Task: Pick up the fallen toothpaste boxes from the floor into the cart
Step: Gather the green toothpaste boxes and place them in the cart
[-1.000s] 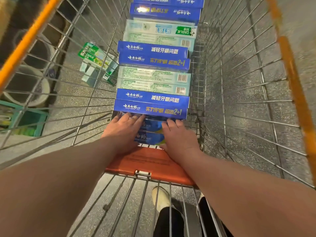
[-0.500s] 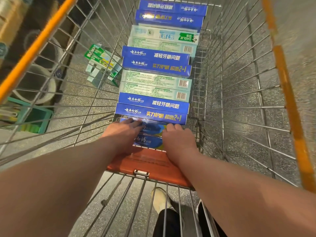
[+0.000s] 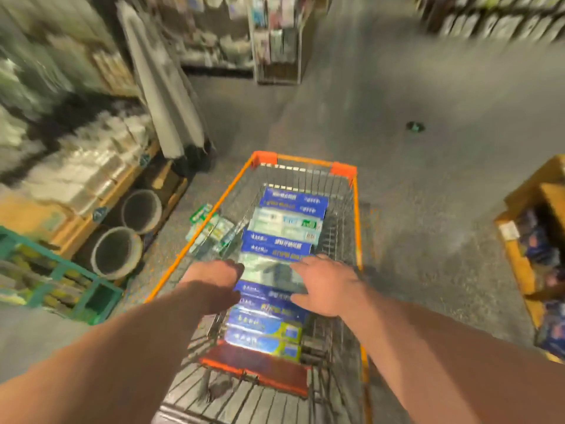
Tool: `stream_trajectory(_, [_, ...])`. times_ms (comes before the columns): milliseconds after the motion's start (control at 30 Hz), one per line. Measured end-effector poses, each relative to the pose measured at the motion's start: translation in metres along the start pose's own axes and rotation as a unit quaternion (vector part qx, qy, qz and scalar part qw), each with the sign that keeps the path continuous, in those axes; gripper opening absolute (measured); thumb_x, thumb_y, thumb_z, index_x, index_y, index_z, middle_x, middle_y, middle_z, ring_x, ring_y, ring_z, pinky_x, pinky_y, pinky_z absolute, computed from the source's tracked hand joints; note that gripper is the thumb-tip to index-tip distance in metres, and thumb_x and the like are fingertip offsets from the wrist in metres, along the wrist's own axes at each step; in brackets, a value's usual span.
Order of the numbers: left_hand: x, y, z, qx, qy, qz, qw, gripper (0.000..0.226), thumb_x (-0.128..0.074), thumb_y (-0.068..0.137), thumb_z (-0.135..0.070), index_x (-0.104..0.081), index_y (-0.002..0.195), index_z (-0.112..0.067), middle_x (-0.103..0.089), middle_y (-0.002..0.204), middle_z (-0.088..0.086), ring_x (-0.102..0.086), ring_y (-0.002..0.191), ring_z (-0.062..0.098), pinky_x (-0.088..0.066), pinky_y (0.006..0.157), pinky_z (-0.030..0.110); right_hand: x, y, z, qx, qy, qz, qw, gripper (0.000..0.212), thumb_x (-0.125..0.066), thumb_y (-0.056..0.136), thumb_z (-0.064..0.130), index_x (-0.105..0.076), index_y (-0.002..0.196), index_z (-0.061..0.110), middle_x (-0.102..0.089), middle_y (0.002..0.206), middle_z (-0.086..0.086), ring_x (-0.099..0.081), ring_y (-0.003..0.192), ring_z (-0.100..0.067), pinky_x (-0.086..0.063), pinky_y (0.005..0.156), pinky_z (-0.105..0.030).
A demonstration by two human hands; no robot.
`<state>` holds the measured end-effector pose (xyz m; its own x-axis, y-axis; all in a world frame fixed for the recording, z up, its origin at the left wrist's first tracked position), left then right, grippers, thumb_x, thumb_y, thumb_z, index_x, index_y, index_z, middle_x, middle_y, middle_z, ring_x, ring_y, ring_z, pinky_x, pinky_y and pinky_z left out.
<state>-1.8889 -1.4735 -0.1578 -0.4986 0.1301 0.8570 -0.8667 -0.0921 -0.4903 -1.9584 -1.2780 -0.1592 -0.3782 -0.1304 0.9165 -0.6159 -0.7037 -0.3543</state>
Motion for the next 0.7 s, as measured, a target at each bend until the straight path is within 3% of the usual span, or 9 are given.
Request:
stream_trajectory(233, [0.156,-0.051,-0.041,0.030,0.000,-0.091,0.995,0.048,-0.052,0.092,-0.050,-0.053,0.132,-0.023,-0.064,0.130,0.003,-0.063,0.117,0.029,-0.053,0.089,0.038,0.140,-0.067,-0.045,0.023,-0.009,-0.072,0.997,0.070,-0.060,0.083,0.063,-0.047,0.141,0.025,-0.057,0.132,-0.007,-0.054,0.123,-0.030,-0.048,0.099,-0.042])
stream_trajectory(500, [0.278,-0.063,-0.157,0.063,-0.031,-0.169,0.983,0.067,-0.052,0.092,-0.062,-0.043,0.147,-0.026,-0.056,0.142,0.000,-0.054,0.129,0.024,-0.049,0.099,0.038,0.228,-0.161,-0.152,0.051,-0.034,-0.122,0.991,0.074,-0.057,0.075,0.070,-0.048,0.137,0.030,-0.061,0.124,-0.004,-0.059,0.117,-0.030,-0.053,0.092,-0.045])
stream_trajectory(567, [0.305,-0.058,-0.190,0.059,-0.034,-0.188,0.980,0.070,-0.051,0.091,-0.066,-0.042,0.148,-0.026,-0.054,0.144,0.000,-0.054,0.130,0.025,-0.049,0.100,0.038,0.248,-0.180,-0.185,0.043,-0.040,-0.128,0.990,0.082,-0.051,0.072,0.073,-0.048,0.139,0.027,-0.060,0.130,-0.008,-0.057,0.121,-0.032,-0.051,0.097,-0.047])
stream_trajectory(700, [0.354,-0.047,-0.234,0.037,-0.034,-0.194,0.980,0.073,-0.047,0.094,-0.067,-0.035,0.153,-0.026,-0.051,0.147,-0.001,-0.057,0.125,0.024,-0.051,0.097,0.041,0.291,-0.201,-0.242,0.021,-0.047,-0.131,0.990,0.087,-0.056,0.087,0.069,-0.029,0.155,0.022,-0.044,0.152,-0.009,-0.044,0.138,-0.028,-0.040,0.111,-0.046])
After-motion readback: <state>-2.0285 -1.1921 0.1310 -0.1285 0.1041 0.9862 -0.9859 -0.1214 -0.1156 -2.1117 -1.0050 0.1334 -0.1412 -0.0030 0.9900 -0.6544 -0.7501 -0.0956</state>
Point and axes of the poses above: each hand's wrist, its own y-axis towards the middle knuckle, its own x-axis out of the back of the hand, z = x × y, the point moved 5 cm from there along y, towards the middle knuckle
